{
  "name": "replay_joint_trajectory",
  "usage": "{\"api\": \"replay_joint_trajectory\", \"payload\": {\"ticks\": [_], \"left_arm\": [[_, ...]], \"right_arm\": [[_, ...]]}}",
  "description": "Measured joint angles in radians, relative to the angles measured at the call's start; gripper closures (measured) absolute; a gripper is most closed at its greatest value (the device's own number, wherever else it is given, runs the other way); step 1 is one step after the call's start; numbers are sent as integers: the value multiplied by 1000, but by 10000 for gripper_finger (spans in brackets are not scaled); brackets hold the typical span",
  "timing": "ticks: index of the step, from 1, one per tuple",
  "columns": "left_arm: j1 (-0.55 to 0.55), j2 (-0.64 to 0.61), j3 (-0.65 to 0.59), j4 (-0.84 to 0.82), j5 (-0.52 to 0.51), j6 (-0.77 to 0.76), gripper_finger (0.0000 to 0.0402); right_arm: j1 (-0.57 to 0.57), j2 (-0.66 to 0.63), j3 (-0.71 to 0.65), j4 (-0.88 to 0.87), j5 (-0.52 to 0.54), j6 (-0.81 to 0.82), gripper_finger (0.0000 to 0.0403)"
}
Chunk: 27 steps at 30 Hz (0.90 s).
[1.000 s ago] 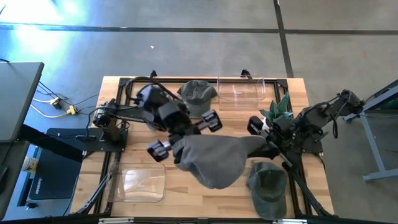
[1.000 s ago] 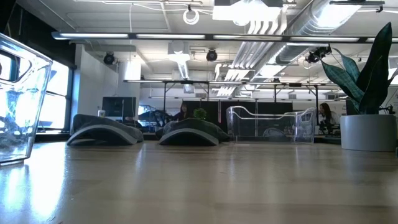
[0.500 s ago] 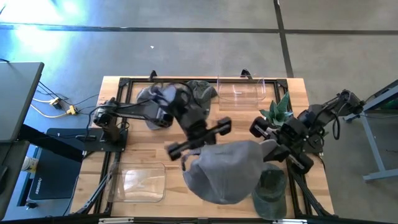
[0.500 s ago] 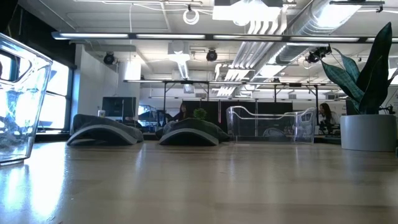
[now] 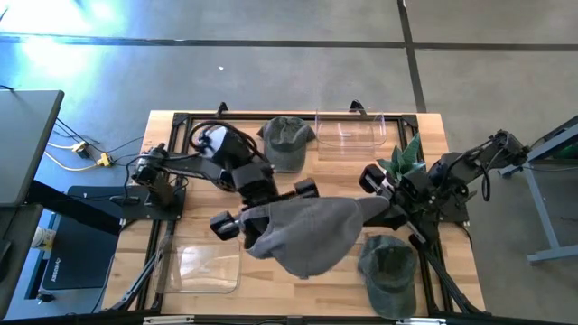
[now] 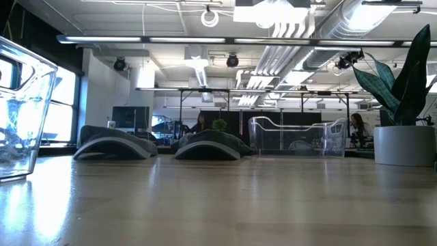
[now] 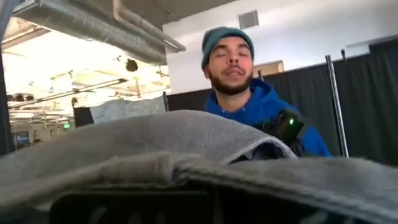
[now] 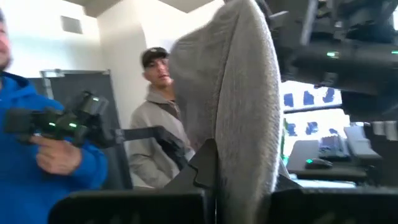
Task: Pick & Place hat
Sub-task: Put the bottom gray cap into the top transparent bin
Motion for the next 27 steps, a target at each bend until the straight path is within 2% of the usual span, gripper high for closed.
{"api": "replay_joint_trajectory", "payload": {"ticks": [8,13,17,19,22,27], "left_arm": [[109,-4,1,-293,-11,23,399],[178,-5,1,-559,-103,168,399],[222,-12,1,-769,-232,286,399],[228,-42,0,-917,-377,358,400],[220,-94,1,-1086,-710,441,401],[190,-183,2,-1234,-1160,428,401]], "right_arm": [[0,57,0,148,-105,-4,393],[4,80,0,177,-112,-17,397],[25,69,0,184,-89,-62,397],[41,54,0,178,-33,-85,394],[69,10,0,121,111,-117,396],[93,-46,0,-50,409,-93,397]]}}
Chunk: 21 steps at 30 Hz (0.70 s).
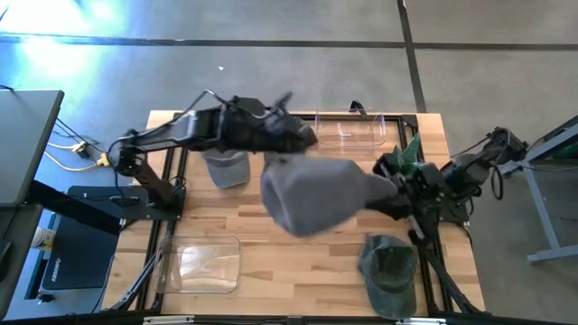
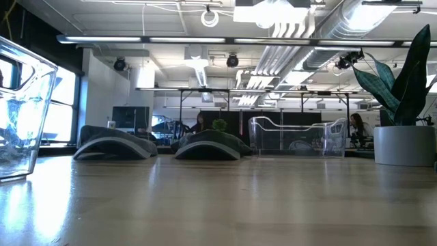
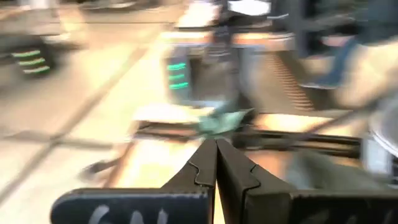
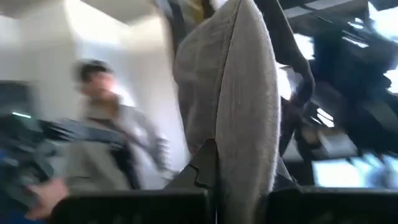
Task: Pick & Place hat
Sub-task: Put the bottom gray cap into the top transparent bin
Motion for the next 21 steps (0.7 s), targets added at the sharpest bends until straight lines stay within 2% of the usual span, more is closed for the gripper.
{"api": "replay_joint_trajectory", "payload": {"ticks": [3,5,8,12,15,18,21], "left_arm": [[-42,-55,-1,-44,-177,-19,401],[-77,-88,2,-45,-218,-18,401],[-147,-123,0,-64,-262,-9,401],[-255,-128,-7,-135,-424,5,401],[-304,-133,-7,-206,-544,-62,401],[-310,-132,-7,-316,-580,-169,401],[-290,-136,-27,-362,-530,-236,400]], "right_arm": [[-15,-11,0,-117,66,64,395],[-30,-10,-2,-185,71,117,397],[-57,-24,-79,-151,83,185,397],[-109,-84,-281,99,103,298,397],[-149,-91,-426,375,21,331,397],[-184,-78,-497,571,-55,378,397],[-205,-58,-498,570,-115,415,397]]}}
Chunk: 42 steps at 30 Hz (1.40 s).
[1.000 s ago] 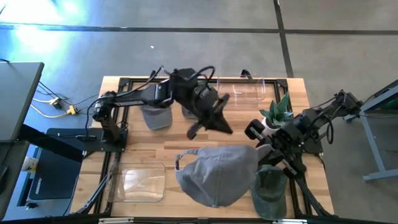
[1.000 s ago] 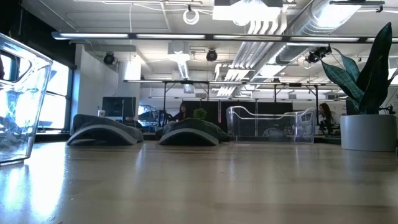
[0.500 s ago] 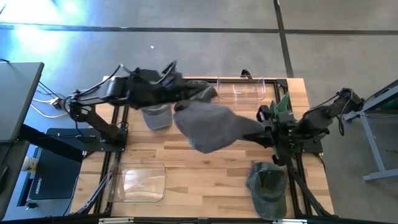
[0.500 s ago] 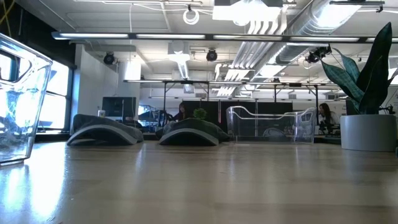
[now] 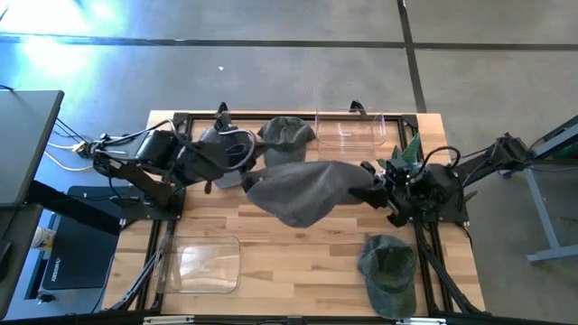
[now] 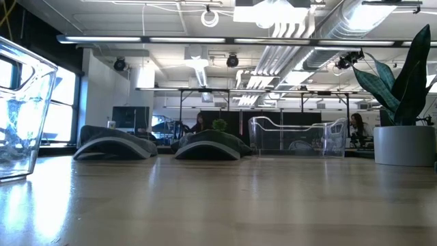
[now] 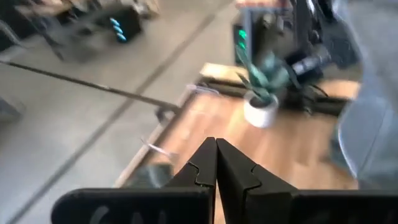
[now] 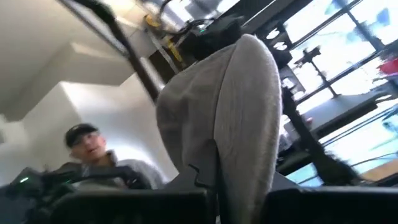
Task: Pick & Place hat
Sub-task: Put the bottom gray cap into the top transparent bin
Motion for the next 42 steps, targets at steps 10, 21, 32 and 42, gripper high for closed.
{"api": "replay_joint_trajectory", "payload": {"ticks": [10,21,32,42], "left_arm": [[211,36,-61,31,319,-11,308],[276,93,-195,427,935,141,304],[276,102,-200,421,1168,167,260],[277,194,-199,306,1151,194,261]], "right_arm": [[-4,38,85,-19,-272,-93,396],[4,34,108,-108,-309,-166,394],[4,28,108,-174,-396,-180,397],[-6,28,108,-273,-387,-200,397]]}}
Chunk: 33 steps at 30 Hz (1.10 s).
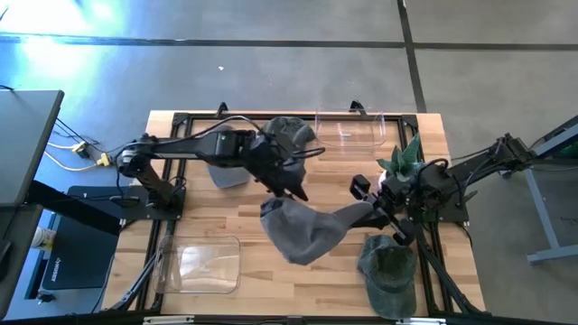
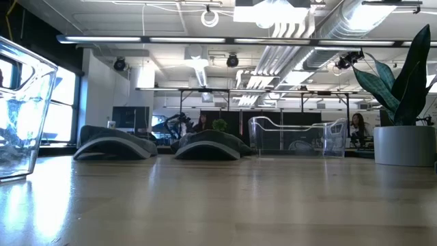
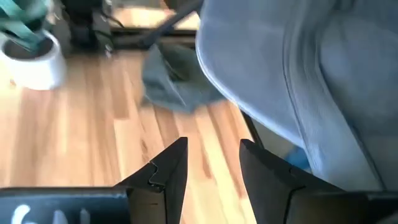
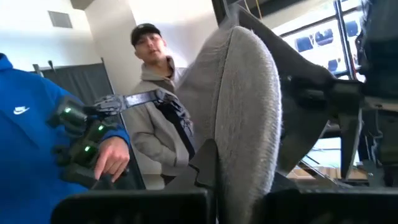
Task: Pick & Place hat
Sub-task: Put the bottom gray cap into the top transparent bin
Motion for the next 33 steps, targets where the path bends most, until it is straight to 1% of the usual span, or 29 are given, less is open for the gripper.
{"api": "replay_joint_trajectory", "payload": {"ticks": [3,5,7,9,10,12,14,16,18,22,24,26,31,33], "left_arm": [[0,11,-2,-42,-15,-3,261],[0,23,-2,-42,-20,-2,261],[1,45,2,-39,-62,9,261],[0,54,-4,-97,-151,55,261],[0,54,-5,-112,-212,87,261],[-16,47,0,-110,-360,137,261],[-24,45,1,-126,-506,177,261],[-35,49,-1,-125,-593,209,261],[-42,50,-2,-122,-652,227,261],[-47,48,-2,-118,-697,281,261],[-47,48,2,-120,-740,315,261],[-47,48,23,-119,-783,322,261],[-46,48,108,-119,-956,345,261],[-46,48,148,-116,-1007,346,261]], "right_arm": [[0,0,0,-2,4,1,397],[0,0,0,-4,15,9,397],[0,0,0,-6,27,27,396],[0,0,0,-8,42,48,396],[0,0,0,-9,46,59,396],[0,0,0,-14,62,79,397],[0,0,0,-26,101,102,397],[0,0,0,-46,130,131,395],[0,1,0,-57,147,140,394],[4,1,0,-56,164,149,397],[7,1,0,-68,165,166,397],[16,1,0,-96,162,181,395],[51,3,0,-213,174,188,397],[63,4,0,-263,184,206,397]]}}
